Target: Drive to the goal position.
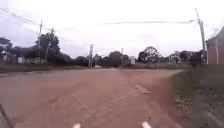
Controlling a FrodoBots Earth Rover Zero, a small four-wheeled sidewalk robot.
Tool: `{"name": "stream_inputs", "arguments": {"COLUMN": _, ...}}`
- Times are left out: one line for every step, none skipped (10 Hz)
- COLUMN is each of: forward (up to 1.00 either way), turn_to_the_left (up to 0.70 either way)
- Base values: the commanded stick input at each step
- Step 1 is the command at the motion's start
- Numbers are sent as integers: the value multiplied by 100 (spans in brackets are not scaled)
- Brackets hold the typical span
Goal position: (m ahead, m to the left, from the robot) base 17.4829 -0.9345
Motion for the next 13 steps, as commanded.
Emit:
{"name": "stream_inputs", "arguments": {"forward": 70, "turn_to_the_left": 14}}
{"name": "stream_inputs", "arguments": {"forward": 70, "turn_to_the_left": 9}}
{"name": "stream_inputs", "arguments": {"forward": 70, "turn_to_the_left": 10}}
{"name": "stream_inputs", "arguments": {"forward": 70, "turn_to_the_left": 6}}
{"name": "stream_inputs", "arguments": {"forward": 70, "turn_to_the_left": 1}}
{"name": "stream_inputs", "arguments": {"forward": 70, "turn_to_the_left": 1}}
{"name": "stream_inputs", "arguments": {"forward": 70, "turn_to_the_left": 7}}
{"name": "stream_inputs", "arguments": {"forward": 70, "turn_to_the_left": 6}}
{"name": "stream_inputs", "arguments": {"forward": 70, "turn_to_the_left": 6}}
{"name": "stream_inputs", "arguments": {"forward": 70, "turn_to_the_left": 10}}
{"name": "stream_inputs", "arguments": {"forward": 70, "turn_to_the_left": 14}}
{"name": "stream_inputs", "arguments": {"forward": 70, "turn_to_the_left": 11}}
{"name": "stream_inputs", "arguments": {"forward": 70, "turn_to_the_left": 5}}
